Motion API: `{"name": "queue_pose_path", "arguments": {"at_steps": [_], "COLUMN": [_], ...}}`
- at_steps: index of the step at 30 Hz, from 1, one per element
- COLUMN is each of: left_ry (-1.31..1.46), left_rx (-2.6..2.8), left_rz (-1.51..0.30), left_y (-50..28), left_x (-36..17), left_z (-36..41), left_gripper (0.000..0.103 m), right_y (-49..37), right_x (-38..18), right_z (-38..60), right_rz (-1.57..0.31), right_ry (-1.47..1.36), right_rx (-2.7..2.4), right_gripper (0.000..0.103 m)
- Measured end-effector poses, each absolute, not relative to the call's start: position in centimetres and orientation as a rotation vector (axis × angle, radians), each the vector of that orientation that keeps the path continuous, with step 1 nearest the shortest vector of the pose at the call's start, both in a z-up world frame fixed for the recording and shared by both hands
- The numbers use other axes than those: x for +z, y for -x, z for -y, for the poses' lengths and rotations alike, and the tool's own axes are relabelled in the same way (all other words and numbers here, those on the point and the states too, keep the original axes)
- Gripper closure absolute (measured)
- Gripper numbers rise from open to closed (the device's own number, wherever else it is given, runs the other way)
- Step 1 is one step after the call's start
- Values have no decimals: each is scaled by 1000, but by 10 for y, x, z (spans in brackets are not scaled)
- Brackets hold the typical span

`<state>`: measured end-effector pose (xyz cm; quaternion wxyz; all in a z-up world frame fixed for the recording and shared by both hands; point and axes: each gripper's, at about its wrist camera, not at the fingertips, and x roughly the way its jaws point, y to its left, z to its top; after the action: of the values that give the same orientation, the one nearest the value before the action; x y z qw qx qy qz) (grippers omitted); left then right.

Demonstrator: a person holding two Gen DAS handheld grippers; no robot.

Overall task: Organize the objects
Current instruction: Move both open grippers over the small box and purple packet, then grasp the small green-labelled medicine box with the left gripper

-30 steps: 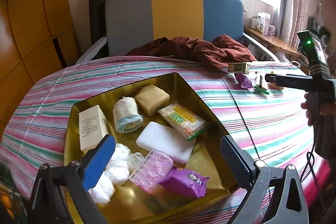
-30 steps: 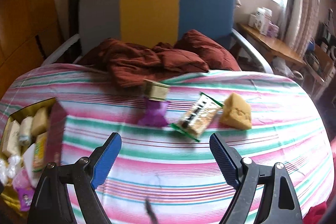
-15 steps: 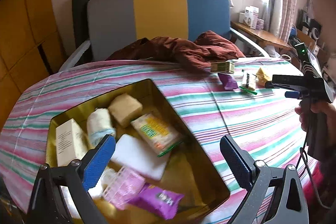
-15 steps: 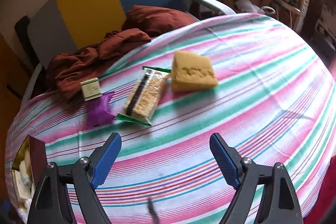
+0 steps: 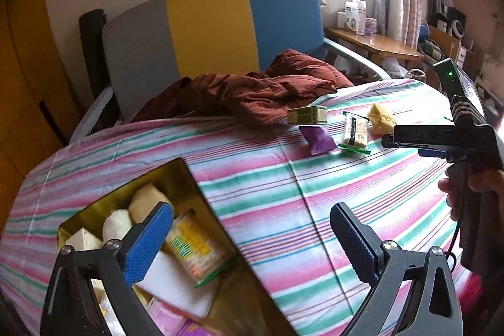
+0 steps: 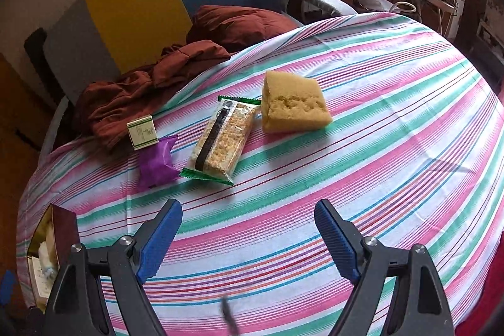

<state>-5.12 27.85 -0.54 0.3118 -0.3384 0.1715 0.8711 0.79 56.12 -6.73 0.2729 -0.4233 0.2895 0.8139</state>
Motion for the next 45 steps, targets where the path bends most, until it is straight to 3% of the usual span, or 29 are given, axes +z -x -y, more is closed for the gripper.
{"name": "queue_pose_path", "arguments": {"at_steps": [30,34,41,45], "left_ry": [847,907,1192,1313], "left_rx": [2178,2150,2062,2050], "left_rz": [-561,-472,-163,-125], "left_y": [85,109,184,214], "left_x": [-12,-8,-10,-25], "left_z": [-394,-405,-429,-450], "left_gripper": [3,3,3,3], "right_y": [-35,-32,-24,-22], "right_x": [-66,-66,-67,-68], "right_z": [-590,-587,-577,-575], "right_rz": [-981,-974,-931,-923], "right_ry": [1039,1053,1093,1105], "right_rx": [2105,2117,2147,2155], "right_gripper": [15,15,15,15]}}
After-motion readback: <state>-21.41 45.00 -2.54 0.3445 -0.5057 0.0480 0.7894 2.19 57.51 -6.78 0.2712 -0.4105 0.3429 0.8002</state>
